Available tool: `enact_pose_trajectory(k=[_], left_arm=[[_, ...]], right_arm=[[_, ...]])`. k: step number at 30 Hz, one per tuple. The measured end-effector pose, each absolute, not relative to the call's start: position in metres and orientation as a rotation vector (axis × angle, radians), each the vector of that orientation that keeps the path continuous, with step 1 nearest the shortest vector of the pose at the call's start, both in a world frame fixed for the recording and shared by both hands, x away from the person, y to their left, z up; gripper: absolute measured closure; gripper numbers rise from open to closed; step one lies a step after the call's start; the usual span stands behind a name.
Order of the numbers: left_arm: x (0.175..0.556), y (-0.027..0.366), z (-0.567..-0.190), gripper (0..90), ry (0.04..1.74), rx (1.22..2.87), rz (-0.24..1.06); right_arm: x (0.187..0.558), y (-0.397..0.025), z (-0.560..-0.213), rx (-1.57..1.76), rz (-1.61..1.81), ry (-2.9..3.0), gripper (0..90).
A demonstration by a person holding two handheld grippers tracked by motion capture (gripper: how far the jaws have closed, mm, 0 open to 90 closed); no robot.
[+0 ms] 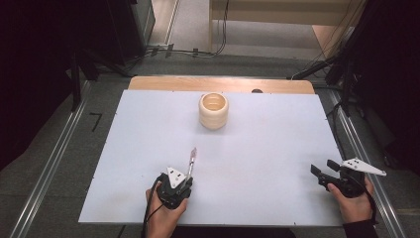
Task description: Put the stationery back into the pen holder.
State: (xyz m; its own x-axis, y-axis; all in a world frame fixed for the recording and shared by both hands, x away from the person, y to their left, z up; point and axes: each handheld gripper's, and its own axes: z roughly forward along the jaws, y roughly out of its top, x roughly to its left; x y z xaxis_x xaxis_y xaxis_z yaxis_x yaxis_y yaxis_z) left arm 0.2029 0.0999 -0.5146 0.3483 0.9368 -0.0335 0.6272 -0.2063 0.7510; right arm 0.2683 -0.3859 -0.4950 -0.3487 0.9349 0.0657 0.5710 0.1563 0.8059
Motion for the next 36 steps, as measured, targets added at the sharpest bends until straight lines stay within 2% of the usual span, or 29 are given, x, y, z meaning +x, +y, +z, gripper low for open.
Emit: enact_pose_trajectory(k=[10, 36], left_arm=[[0.204, 0.102, -0.514, 81.3, 1.36, 1.92, 0.544], [0.211, 0.115, -0.492, 81.6, 1.304, 1.823, 0.561]], right_arm=[[0.268, -0.386, -0.495, 1.426, 1.069, 1.987, 28.3], [0.269, -0.386, -0.496, 1.433, 1.064, 1.991, 28.3]])
